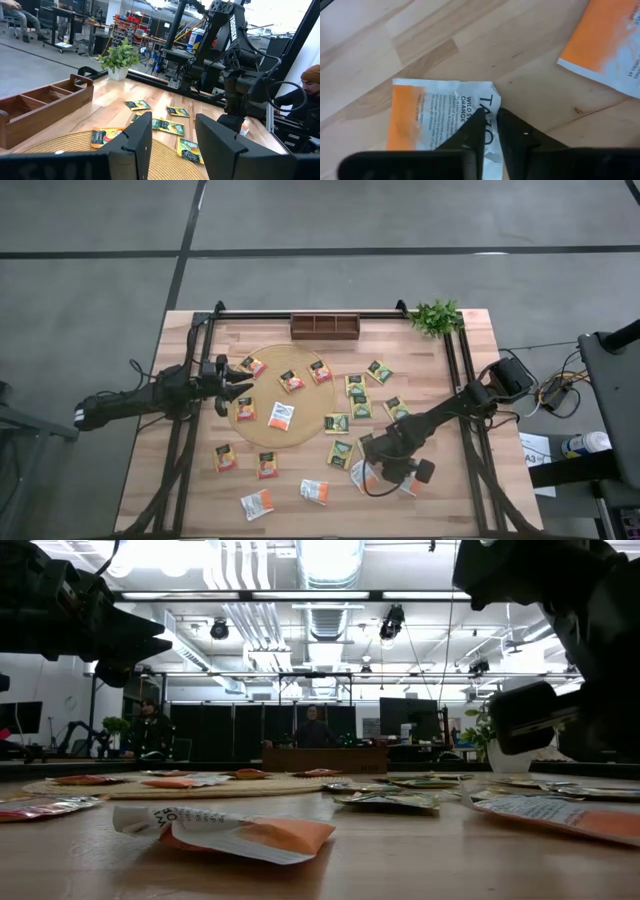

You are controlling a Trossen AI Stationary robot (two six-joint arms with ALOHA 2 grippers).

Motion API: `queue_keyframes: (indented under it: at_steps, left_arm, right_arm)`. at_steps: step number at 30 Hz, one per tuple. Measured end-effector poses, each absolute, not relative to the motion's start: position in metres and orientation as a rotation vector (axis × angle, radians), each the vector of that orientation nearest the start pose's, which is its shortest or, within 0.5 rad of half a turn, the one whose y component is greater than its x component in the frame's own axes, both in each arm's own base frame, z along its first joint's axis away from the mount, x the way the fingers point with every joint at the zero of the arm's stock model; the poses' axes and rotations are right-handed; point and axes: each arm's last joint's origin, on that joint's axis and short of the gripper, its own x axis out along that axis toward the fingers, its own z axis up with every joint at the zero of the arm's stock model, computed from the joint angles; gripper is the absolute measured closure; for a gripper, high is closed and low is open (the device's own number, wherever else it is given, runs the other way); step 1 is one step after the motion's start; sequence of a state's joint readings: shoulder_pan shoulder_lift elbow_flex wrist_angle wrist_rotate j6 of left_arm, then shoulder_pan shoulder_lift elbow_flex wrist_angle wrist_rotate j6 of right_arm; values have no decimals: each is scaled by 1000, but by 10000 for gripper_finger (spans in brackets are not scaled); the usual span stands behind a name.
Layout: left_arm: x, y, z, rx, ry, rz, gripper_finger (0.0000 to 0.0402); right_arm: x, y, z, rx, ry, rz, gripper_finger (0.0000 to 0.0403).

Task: Pick & Place Tea
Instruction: Put the white tea bag into the right section of the wooden organizer

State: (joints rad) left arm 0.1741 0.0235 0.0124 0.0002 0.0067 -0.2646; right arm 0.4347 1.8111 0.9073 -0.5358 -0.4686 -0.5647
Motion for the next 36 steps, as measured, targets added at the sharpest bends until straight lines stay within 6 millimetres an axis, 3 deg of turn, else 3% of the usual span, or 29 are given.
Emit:
queue_keyframes:
  at_steps: [4, 15, 24, 36]
  left_arm:
    - [97, 17, 166, -265, -11, 168, 257]
    - [97, 17, 166, -265, -11, 168, 257]
    - [97, 17, 166, -265, -12, 168, 257]
    - [97, 17, 166, -265, -12, 168, 257]
  right_arm:
    - [262, 135, 112, -382, 1238, 1118, 389]
    - [269, 129, 123, -296, 1256, 1032, 395]
    - [269, 123, 153, -307, 1354, 864, 395]
    - [278, 107, 206, -365, 1345, 640, 395]
